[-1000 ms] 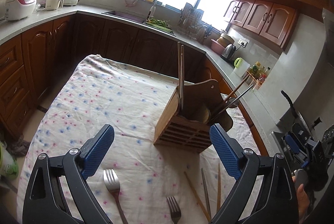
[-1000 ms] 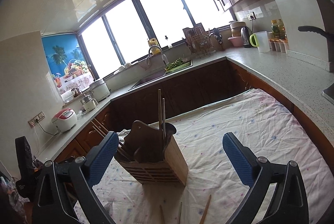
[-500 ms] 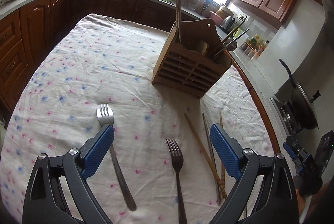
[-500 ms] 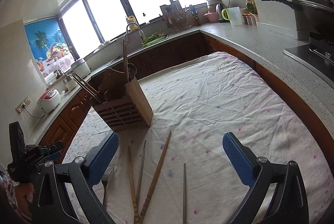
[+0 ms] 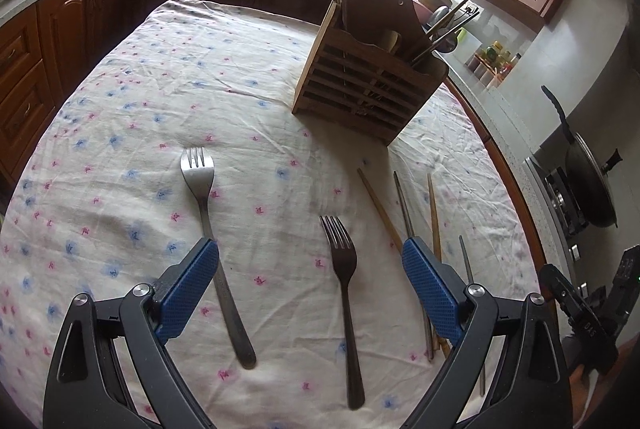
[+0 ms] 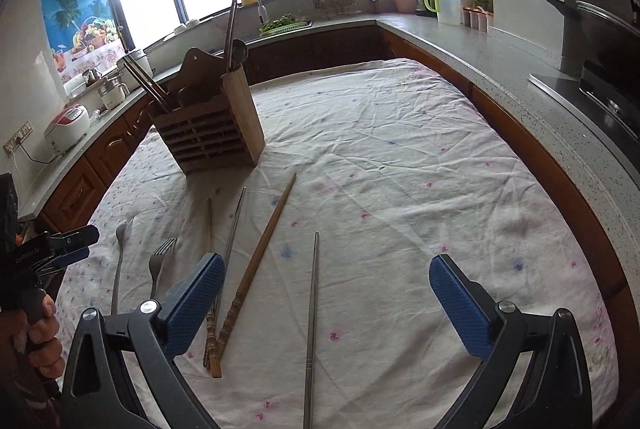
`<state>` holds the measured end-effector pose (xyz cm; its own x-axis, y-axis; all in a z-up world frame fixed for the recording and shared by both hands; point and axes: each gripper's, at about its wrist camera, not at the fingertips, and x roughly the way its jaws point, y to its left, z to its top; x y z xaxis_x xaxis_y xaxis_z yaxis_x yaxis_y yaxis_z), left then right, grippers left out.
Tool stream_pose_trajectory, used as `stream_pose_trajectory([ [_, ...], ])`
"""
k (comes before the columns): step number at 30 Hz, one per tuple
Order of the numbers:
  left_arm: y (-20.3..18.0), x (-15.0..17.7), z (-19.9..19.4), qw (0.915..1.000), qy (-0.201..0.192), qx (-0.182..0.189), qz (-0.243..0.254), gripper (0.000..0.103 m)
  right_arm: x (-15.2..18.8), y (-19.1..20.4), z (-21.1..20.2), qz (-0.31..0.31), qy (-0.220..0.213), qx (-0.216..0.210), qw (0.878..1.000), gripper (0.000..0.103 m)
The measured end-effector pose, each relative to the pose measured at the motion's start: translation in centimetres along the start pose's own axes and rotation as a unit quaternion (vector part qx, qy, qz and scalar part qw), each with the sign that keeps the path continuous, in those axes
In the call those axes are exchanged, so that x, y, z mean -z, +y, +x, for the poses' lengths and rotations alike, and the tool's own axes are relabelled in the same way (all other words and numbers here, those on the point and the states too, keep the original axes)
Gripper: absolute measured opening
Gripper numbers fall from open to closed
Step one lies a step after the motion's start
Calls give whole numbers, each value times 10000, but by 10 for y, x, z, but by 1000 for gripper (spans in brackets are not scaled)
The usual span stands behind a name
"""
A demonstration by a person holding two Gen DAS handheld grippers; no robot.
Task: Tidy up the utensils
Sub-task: 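Move both open tools back down toward the remaining chopsticks, then grasp a wooden chopstick with the left tool while the right tool grasps a steel chopstick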
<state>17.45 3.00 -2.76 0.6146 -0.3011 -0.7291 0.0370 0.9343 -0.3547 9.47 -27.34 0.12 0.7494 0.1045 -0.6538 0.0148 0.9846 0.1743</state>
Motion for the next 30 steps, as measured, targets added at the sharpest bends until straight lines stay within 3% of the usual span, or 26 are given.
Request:
stream_pose_trajectory([
  [3,0,0,3,10000,51,-23,-12,95,1,-6,-1,238,-86,10,9997,103],
  [6,-3,-2,8,9999,114,-20,0,95,0,-6,12,109,480,-49,9988,103],
  [9,-7,-5,12,9999,161,-8,63,95,1,-1,26,-52,930,511,9943,103],
  [11,-12,-8,16,9997,205,-9,125,95,4,1,31,-280,1079,613,9919,103],
  [15,-26,-15,30,9990,373,45,260,95,7,-4,22,-101,582,-221,9980,100],
  [18,-41,-21,43,9977,481,50,468,95,1,0,33,-247,644,-12,9976,86],
  [20,-49,-24,53,9969,520,62,585,95,-2,1,43,-298,684,140,9971,71],
  [21,-52,-26,58,9966,558,68,597,95,-3,1,50,-259,787,76,9965,68],
  [23,-55,-30,69,9959,676,134,587,94,-4,0,64,-206,982,-54,9949,53],
  [25,-57,-35,80,9949,804,162,587,87,-4,-2,75,-141,1122,-135,9935,50],
  [30,-64,-45,106,9911,1134,225,654,58,-6,-1,96,-181,1382,-280,9898,40],
])
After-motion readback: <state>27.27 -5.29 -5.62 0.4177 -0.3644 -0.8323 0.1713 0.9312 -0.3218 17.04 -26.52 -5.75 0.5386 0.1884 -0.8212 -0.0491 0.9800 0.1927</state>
